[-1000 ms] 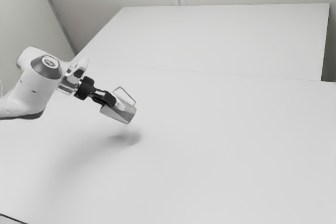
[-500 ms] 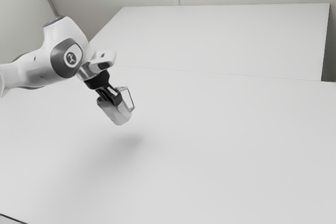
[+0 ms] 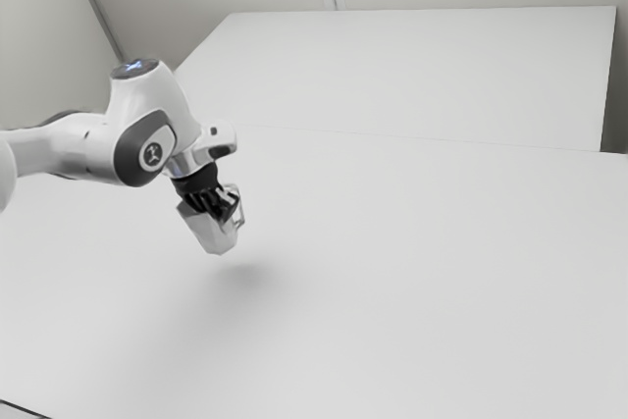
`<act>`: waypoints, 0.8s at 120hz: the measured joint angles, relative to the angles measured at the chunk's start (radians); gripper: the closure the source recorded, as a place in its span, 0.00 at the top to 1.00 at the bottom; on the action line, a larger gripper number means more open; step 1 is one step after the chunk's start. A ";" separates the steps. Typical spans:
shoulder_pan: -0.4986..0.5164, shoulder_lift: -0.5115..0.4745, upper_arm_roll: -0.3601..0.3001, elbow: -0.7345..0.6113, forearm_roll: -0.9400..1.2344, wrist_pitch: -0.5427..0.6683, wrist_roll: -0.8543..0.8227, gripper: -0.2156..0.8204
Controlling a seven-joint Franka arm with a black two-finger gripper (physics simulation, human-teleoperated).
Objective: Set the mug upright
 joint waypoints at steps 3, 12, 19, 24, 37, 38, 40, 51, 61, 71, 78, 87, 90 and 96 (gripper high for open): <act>0.000 0.000 0.000 -0.006 0.002 0.010 -0.013 0.03; 0.000 0.002 0.000 -0.023 0.007 0.034 -0.049 0.03; 0.000 0.003 0.000 -0.041 0.009 0.054 -0.074 0.03; -0.002 0.005 -0.001 -0.050 0.010 0.066 -0.091 0.03; -0.007 0.010 0.000 -0.075 0.012 0.096 -0.130 0.03; -0.007 0.010 0.000 -0.076 0.012 0.098 -0.133 0.03; -0.007 0.011 0.000 -0.079 0.012 0.102 -0.138 0.03; -0.008 0.022 0.000 -0.088 0.013 0.124 -0.165 0.03; -0.009 0.032 0.000 -0.094 0.022 0.147 -0.186 0.03; -0.009 0.045 0.000 -0.096 0.031 0.166 -0.205 0.03; -0.010 0.056 0.000 -0.096 0.035 0.177 -0.217 0.03; -0.010 0.069 0.000 -0.096 0.038 0.190 -0.230 0.03; -0.011 0.072 0.000 -0.095 0.038 0.193 -0.234 0.03; -0.011 0.078 0.000 -0.095 0.039 0.199 -0.242 0.03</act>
